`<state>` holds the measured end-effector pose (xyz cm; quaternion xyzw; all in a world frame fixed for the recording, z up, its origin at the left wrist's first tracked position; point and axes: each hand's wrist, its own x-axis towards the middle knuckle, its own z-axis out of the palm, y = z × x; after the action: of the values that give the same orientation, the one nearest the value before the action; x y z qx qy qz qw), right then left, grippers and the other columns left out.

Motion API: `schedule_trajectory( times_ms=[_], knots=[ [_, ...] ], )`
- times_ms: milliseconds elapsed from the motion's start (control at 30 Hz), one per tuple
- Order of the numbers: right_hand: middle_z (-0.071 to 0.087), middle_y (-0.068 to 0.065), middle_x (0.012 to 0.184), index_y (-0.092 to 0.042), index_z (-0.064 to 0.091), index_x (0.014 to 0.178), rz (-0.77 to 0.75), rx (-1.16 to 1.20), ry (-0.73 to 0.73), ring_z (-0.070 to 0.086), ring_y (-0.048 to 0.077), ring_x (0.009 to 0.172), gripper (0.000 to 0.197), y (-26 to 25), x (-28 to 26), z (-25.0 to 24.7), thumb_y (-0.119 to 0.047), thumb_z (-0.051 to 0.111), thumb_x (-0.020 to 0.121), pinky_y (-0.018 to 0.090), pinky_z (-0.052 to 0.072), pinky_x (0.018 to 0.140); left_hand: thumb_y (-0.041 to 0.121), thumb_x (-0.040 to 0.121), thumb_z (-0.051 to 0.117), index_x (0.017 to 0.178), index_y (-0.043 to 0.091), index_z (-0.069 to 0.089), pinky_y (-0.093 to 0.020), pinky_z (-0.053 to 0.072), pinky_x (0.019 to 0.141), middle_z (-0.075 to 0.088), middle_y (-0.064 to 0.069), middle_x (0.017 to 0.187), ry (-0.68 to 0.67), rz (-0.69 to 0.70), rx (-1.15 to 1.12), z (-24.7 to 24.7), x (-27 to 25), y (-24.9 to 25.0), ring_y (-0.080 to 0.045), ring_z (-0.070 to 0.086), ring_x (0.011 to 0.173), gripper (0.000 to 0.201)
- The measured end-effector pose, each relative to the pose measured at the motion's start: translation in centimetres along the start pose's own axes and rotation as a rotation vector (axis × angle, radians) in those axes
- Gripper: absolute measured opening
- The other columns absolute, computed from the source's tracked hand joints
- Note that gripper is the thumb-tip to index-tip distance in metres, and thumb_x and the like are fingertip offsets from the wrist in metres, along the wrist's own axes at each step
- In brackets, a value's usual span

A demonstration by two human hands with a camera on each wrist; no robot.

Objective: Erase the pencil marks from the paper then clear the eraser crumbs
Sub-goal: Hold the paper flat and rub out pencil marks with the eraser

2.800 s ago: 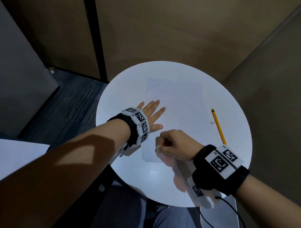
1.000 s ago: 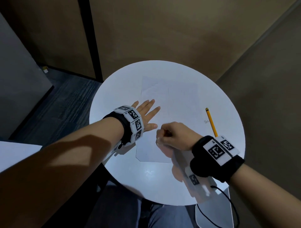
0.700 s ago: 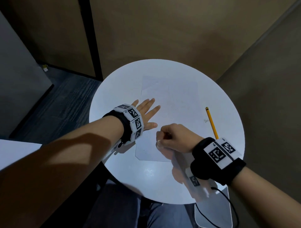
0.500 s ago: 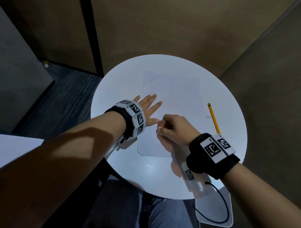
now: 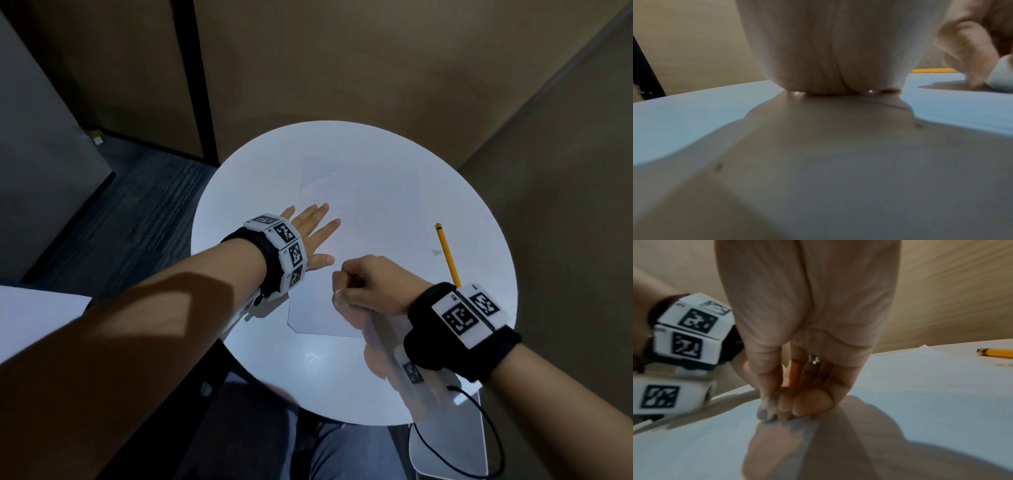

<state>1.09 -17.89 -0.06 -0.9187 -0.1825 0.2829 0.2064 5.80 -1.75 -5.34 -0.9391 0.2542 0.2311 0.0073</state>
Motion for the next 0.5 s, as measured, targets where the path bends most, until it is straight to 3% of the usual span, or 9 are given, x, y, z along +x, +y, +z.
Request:
schedule_trajectory(
  times_ms=[67, 167, 233, 333, 400, 500],
  knots=[
    [0.061, -0.001, 0.08, -0.014, 0.057, 0.079, 0.008, 0.024, 0.089, 0.053, 0.012, 0.076, 0.008, 0.1, 0.9, -0.5, -0.015, 0.059, 0.086, 0.019, 0.039, 0.062, 0.055, 0.098, 0.019, 0.149, 0.025, -0.017, -0.04, -0.011, 0.115, -0.026, -0.004, 0.155, 0.007, 0.002, 0.006, 0.0, 0.0, 0.0, -0.018, -0.019, 0.144, 0.069],
    [0.055, -0.007, 0.073, -0.012, 0.055, 0.081, 0.015, 0.077, 0.188, 0.049, 0.007, 0.069, 0.008, 0.0, 1.1, 0.0, -0.016, 0.061, 0.086, 0.009, 0.036, 0.057, 0.055, 0.098, 0.018, 0.149, 0.025, -0.017, -0.04, -0.01, 0.115, -0.026, -0.004, 0.155, 0.011, -0.002, 0.016, 0.0, -0.1, 0.1, -0.018, -0.018, 0.144, 0.069],
    [0.048, -0.014, 0.067, -0.019, 0.048, 0.072, -0.021, 0.022, 0.116, 0.044, -0.001, 0.062, 0.019, 0.2, 0.3, 0.5, -0.017, 0.059, 0.087, 0.007, 0.037, 0.057, 0.056, 0.097, 0.019, 0.149, 0.026, -0.017, -0.039, -0.011, 0.115, -0.026, -0.003, 0.155, 0.013, -0.001, 0.01, 0.1, 0.0, 0.0, -0.018, -0.019, 0.144, 0.069],
    [0.05, -0.013, 0.066, -0.021, 0.048, 0.067, -0.023, -0.025, -0.022, 0.047, 0.001, 0.062, 0.023, 0.2, -0.4, 0.2, -0.018, 0.061, 0.085, 0.009, 0.035, 0.054, 0.056, 0.098, 0.02, 0.148, 0.026, -0.017, -0.039, -0.011, 0.114, -0.027, -0.003, 0.155, 0.002, -0.004, 0.003, 0.2, 0.1, -0.1, -0.017, -0.019, 0.144, 0.069],
    [0.052, -0.012, 0.067, -0.016, 0.053, 0.074, -0.003, 0.02, 0.072, 0.049, 0.004, 0.065, 0.014, 0.6, 0.4, -0.3, -0.017, 0.062, 0.085, 0.008, 0.036, 0.054, 0.056, 0.098, 0.019, 0.148, 0.026, -0.017, -0.039, -0.011, 0.115, -0.027, -0.003, 0.155, 0.006, -0.003, 0.009, 0.1, 0.2, -0.1, -0.017, -0.019, 0.144, 0.07],
    [0.051, -0.013, 0.069, -0.016, 0.054, 0.076, 0.017, 0.095, 0.221, 0.047, -0.001, 0.064, 0.013, 0.4, 0.8, -0.1, -0.018, 0.061, 0.086, 0.008, 0.036, 0.055, 0.055, 0.098, 0.019, 0.149, 0.025, -0.017, -0.04, -0.009, 0.115, -0.026, -0.003, 0.155, 0.012, -0.006, 0.007, 0.1, 0.0, 0.1, -0.018, -0.018, 0.144, 0.069]
  ],
)
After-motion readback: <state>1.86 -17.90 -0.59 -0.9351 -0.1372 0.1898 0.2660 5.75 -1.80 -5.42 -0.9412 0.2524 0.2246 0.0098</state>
